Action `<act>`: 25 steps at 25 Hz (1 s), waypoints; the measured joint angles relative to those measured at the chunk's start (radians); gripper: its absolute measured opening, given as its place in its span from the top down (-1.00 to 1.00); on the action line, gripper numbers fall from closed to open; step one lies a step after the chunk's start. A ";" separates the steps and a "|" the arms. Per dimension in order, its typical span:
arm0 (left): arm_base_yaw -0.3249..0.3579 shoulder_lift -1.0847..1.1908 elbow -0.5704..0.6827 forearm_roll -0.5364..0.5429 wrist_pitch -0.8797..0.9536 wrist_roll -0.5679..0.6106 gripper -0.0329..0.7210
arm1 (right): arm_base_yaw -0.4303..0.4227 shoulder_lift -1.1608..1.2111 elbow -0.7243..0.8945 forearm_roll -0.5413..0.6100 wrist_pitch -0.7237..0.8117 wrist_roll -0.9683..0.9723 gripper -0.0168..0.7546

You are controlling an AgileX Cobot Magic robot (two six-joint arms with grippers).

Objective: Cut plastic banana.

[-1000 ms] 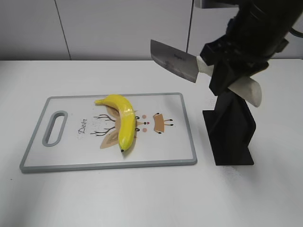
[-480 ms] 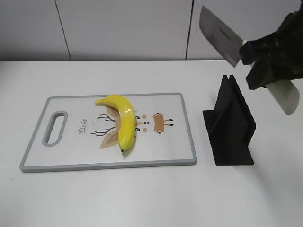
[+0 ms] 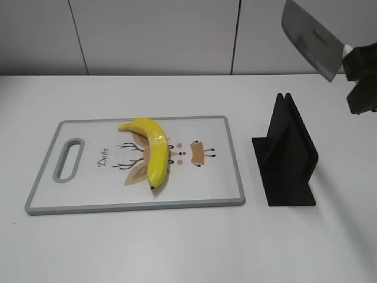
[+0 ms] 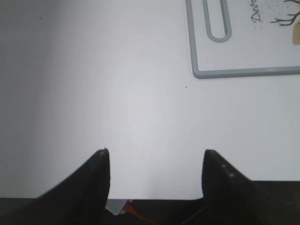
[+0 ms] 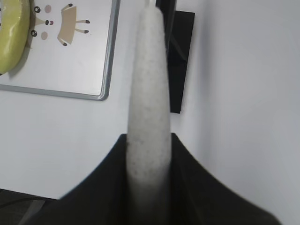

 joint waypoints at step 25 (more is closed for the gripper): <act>0.000 -0.343 0.104 0.007 -0.120 0.000 -0.53 | 0.000 0.030 0.250 -0.024 -0.239 0.108 0.53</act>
